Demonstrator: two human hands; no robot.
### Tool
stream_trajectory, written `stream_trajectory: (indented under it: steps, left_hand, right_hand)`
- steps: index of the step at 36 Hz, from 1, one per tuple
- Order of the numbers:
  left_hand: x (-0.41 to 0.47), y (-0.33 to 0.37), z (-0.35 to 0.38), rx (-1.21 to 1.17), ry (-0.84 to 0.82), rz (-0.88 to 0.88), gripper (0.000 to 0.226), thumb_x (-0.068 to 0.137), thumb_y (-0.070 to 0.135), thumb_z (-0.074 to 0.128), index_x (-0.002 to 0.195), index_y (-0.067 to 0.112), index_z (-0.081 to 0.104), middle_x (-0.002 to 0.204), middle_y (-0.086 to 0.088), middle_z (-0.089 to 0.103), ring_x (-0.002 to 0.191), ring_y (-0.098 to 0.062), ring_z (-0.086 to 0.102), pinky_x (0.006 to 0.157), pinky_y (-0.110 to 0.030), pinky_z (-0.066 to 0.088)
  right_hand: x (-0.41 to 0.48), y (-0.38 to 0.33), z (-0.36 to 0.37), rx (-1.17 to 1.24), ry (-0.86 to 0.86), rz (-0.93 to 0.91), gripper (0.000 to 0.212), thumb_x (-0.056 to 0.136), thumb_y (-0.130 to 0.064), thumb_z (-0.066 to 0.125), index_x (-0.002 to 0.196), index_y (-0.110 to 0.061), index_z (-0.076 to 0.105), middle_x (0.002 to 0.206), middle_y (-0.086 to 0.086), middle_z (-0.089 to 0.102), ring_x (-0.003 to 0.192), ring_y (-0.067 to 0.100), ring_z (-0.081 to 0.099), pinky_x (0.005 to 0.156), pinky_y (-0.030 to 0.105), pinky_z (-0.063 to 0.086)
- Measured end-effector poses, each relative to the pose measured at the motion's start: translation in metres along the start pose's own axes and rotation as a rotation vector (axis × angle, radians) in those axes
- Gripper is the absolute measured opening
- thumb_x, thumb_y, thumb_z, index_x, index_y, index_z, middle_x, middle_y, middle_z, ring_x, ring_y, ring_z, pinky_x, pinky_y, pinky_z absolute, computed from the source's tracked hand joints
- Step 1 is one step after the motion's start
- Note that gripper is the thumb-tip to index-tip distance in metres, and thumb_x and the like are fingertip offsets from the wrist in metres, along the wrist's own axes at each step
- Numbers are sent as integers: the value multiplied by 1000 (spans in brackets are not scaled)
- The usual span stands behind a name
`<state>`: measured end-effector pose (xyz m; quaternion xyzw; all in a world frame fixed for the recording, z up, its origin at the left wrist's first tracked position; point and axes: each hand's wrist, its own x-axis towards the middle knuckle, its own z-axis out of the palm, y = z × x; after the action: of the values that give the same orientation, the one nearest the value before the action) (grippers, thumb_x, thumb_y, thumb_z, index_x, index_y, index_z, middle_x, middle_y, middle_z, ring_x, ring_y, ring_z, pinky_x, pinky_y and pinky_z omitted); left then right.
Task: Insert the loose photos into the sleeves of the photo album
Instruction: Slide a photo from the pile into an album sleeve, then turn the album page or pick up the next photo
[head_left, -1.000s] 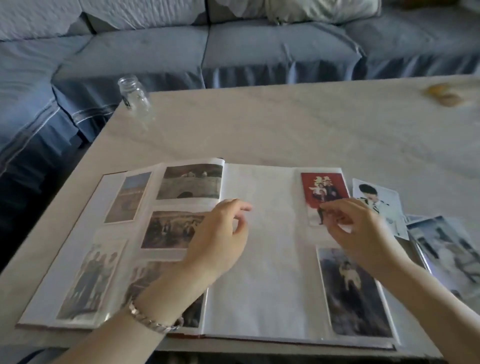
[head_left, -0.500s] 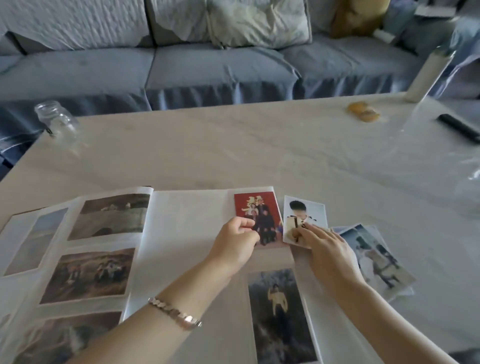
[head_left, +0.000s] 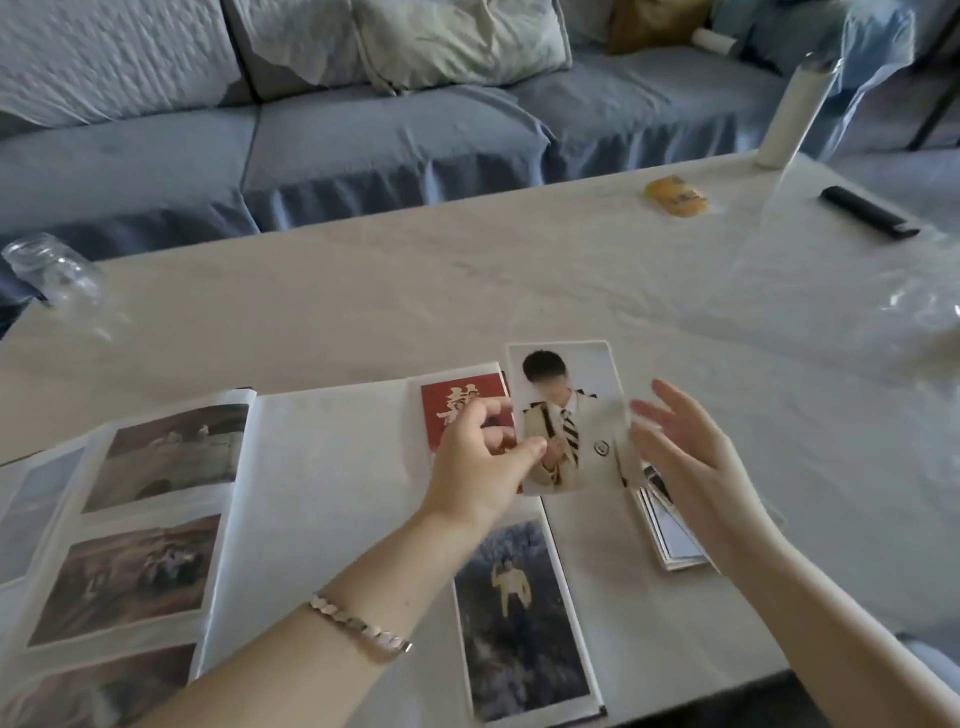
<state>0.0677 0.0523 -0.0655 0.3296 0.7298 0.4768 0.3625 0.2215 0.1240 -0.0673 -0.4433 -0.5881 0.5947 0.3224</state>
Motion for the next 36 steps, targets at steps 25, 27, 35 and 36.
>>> stream_trajectory:
  steps: [25,27,35,36]
  left_hand:
    - [-25,-22,-28,-9,-113,-80,67,61,35,61,127,32,47,132,15,48,119,7,45,99,-13,34]
    - [-30,-23,-49,-159,-89,-78,49,62,26,59,111,29,59,113,14,65,105,3,59,93,-17,44]
    - [-45,-37,-94,-273,36,-174,18,89,8,54,94,17,69,85,1,74,82,-13,70,68,-21,50]
    - [-45,-39,-95,-275,43,-184,19,90,9,53,96,17,69,87,1,74,84,-13,70,69,-22,50]
  right_hand:
    - [-18,12,-25,-69,160,79,35,89,1,52,85,-32,63,68,-9,71,64,8,66,61,26,55]
    - [-21,9,-22,-23,174,100,34,88,2,51,86,-30,64,67,-11,71,58,3,65,55,22,52]
    - [-25,-4,8,1,144,78,28,88,-2,54,91,-27,64,72,-9,72,62,7,66,70,38,52]
    - [-26,-4,11,5,143,76,28,88,-2,54,91,-28,64,72,-9,72,62,7,67,72,39,51]
